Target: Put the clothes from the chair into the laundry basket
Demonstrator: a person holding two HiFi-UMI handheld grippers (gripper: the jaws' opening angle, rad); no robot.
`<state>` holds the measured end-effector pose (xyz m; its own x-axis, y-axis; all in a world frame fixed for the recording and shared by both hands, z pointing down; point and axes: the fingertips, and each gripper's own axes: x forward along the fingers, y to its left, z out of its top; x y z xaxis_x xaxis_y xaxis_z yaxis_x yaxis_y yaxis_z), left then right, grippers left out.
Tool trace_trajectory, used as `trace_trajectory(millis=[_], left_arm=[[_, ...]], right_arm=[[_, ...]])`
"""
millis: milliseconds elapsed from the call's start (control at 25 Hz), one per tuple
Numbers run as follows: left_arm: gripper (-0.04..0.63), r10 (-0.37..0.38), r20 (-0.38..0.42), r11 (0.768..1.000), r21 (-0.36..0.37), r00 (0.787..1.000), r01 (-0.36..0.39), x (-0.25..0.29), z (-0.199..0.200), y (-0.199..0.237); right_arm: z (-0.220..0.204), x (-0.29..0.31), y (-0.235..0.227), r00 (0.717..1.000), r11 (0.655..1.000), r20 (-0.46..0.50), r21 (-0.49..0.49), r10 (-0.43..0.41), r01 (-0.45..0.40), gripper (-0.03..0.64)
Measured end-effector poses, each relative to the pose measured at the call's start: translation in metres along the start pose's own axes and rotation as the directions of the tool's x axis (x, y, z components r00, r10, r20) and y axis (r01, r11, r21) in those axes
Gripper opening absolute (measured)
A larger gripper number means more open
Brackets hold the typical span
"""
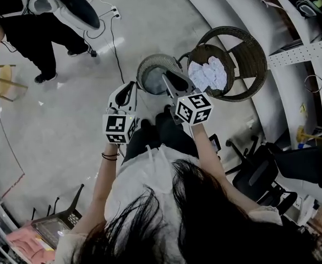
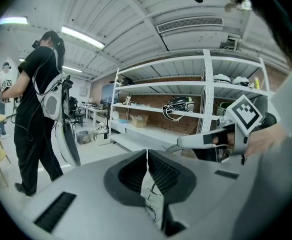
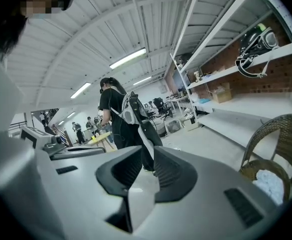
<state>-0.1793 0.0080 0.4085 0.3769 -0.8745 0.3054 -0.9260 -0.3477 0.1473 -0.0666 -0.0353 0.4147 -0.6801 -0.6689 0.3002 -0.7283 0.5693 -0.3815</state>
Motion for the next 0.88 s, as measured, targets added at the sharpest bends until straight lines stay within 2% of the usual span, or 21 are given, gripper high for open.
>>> trace_trajectory(millis=[240, 560, 880], left_arm=[[0.020, -0.019, 0.009, 1.000, 0.003, 1.000, 0.019, -0.006, 0.001, -0.005], [0.020, -0.081, 0.008, 0.997, 0.016, 0.997, 0.081, -0.002, 0.001, -0.023], [0.020, -0.168, -0.017, 0.985, 0.031, 0.986, 0.169, 0.024, 0.002, -0.050]], right_arm=[[0.000, -0.017, 0.007, 1.000, 1.000, 0.026, -0.005, -0.015, 0.015, 0.078], [-0.006, -0.037, 0.004, 0.997, 0.998, 0.045, 0.008, -0.065, 0.065, 0.077], [-0.010, -0.060, -0.029, 0.986, 0.986, 0.055, 0.051, -0.160, 0.157, 0.077]])
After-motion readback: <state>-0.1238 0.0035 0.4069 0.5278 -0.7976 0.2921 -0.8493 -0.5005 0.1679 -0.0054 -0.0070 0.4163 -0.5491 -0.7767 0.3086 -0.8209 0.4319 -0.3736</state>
